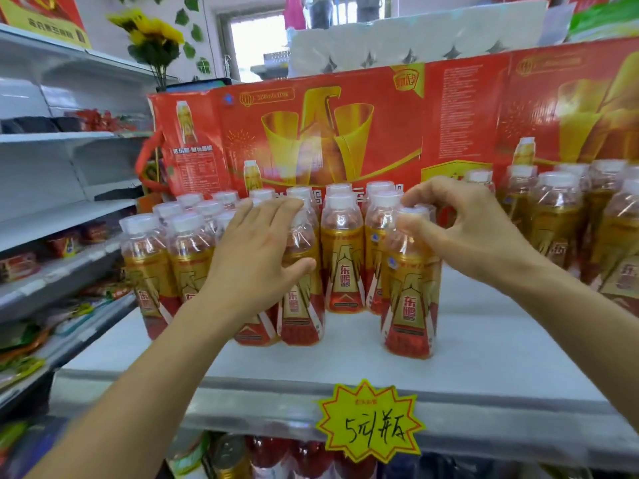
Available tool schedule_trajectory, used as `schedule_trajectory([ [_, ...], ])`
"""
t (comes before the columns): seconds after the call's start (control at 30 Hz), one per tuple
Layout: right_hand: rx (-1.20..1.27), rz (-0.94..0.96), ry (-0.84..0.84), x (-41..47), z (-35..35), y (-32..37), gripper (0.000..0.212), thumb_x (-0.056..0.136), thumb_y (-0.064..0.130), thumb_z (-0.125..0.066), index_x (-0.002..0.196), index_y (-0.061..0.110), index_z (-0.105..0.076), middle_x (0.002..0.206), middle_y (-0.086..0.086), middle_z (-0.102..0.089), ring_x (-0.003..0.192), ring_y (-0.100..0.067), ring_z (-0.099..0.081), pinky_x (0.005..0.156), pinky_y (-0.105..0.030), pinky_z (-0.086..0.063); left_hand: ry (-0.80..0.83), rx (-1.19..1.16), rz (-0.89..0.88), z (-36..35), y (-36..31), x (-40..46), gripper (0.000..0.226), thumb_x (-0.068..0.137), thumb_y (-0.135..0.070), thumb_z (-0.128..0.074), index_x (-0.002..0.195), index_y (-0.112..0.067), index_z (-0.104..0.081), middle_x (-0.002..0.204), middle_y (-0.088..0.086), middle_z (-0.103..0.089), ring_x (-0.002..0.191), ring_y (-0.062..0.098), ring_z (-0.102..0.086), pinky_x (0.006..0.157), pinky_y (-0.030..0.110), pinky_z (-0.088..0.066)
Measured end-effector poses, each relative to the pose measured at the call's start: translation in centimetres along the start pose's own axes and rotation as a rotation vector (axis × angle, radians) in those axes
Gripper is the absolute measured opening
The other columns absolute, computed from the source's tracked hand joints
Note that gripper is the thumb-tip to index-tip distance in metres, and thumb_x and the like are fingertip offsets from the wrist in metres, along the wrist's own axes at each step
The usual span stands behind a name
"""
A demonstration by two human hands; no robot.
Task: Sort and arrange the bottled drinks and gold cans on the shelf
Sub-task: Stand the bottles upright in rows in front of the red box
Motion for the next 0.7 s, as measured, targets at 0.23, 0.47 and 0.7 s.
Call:
schedule_trajectory([
  [0.23, 0.016, 0.043, 0.061, 1.7, -5.2, 2.7, 0.027, 0.087, 0.029, -0.069, 0.112, 0.017, -0.064, 0.109, 0.005, -0.064, 0.098, -0.01, -0.059, 0.088, -0.033, -0.05, -0.018, -0.029, -0.006, 0.0, 0.1, 0.0, 0.08, 0.086, -0.053, -0.061, 0.15, -0.023, -0.025, 0.155, -0.002, -0.032, 0.144, 0.016, -0.025, 0.12, 0.032, 0.001],
  [0.47, 0.035, 0.054, 0.086, 2.2, -7.1, 3.7, 0.024, 0.089, 0.036, -0.063, 0.11, 0.024, -0.061, 0.105, 0.015, -0.057, 0.091, -0.009, -0.057, 0.088, -0.047, -0.05, 0.009, -0.124, 0.013, 0.0, 0.6, 0.2, 0.076, 0.086, -0.049, -0.063, 0.149, -0.028, -0.027, 0.156, -0.007, -0.03, 0.144, 0.012, -0.021, 0.118, 0.029, 0.007],
  [0.7, 0.042, 0.139, 0.013, 1.7, -4.4, 3.0, 0.026, 0.093, 0.035, -0.059, 0.117, 0.022, -0.06, 0.115, 0.008, -0.055, 0.098, -0.006, -0.055, 0.082, -0.024, -0.047, -0.049, -0.237, -0.036, 1.0, -2.7, 1.0, 0.075, 0.088, -0.057, -0.055, 0.15, -0.031, -0.023, 0.155, -0.009, -0.03, 0.144, 0.008, -0.022, 0.121, 0.041, 0.009],
])
Point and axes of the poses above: each hand's wrist, its own x-axis towards the middle knuckle, its own z-axis out of the back of the hand, y = z × x, the point moved 9 cm from there along x, towards the middle knuckle
